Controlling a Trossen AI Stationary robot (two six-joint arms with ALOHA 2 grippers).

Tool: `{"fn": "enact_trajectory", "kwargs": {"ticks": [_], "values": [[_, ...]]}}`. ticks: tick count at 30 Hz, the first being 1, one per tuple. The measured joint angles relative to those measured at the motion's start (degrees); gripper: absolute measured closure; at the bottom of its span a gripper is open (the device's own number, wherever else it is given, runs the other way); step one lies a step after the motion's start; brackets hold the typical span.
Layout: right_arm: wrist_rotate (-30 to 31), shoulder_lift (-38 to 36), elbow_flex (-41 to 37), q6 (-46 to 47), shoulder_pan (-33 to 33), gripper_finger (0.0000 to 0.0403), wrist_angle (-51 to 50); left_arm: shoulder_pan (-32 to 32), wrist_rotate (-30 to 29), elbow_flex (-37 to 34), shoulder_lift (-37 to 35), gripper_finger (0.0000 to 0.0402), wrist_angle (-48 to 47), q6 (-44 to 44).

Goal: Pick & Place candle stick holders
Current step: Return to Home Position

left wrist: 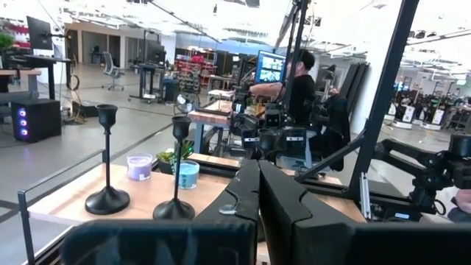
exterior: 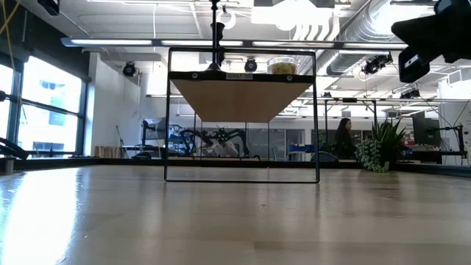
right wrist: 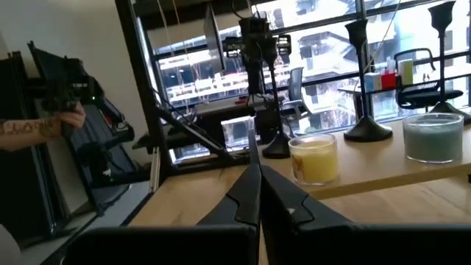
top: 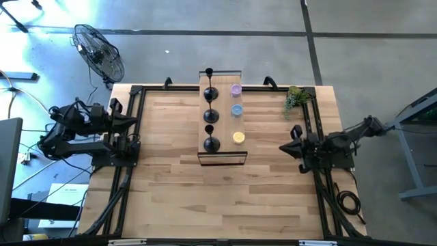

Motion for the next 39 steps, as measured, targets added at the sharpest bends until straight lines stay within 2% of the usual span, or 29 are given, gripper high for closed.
{"fn": "enact_trajectory", "kwargs": {"ticks": [9, 16, 21, 29, 39], "values": [[-2.92, 0.00, 0.00, 4.87, -7.35, 0.0403, -5.95, 0.00, 0.03, 0.00, 0.00, 0.0401, -2.48, -0.04], [4.17, 0.04, 0.00, 4.76, -10.53, 0.0403, -5.74, -0.02, 3.23, -0.02, 0.02, 0.0401, -8.22, -2.95], [4.76, 0.04, 0.00, 6.32, -11.24, 0.0402, -5.82, -0.01, 5.56, -0.35, 0.00, 0.0401, -7.17, -2.36], [6.16, 0.07, 0.00, 7.34, -11.22, 0.0401, -5.90, 0.00, 5.45, -8.79, -0.72, 0.0401, -0.73, -0.57], [6.21, 0.09, -0.02, -0.44, -11.22, 0.0402, -5.71, 0.00, 9.75, -18.89, -0.73, 0.0401, 10.23, -2.09]]}}
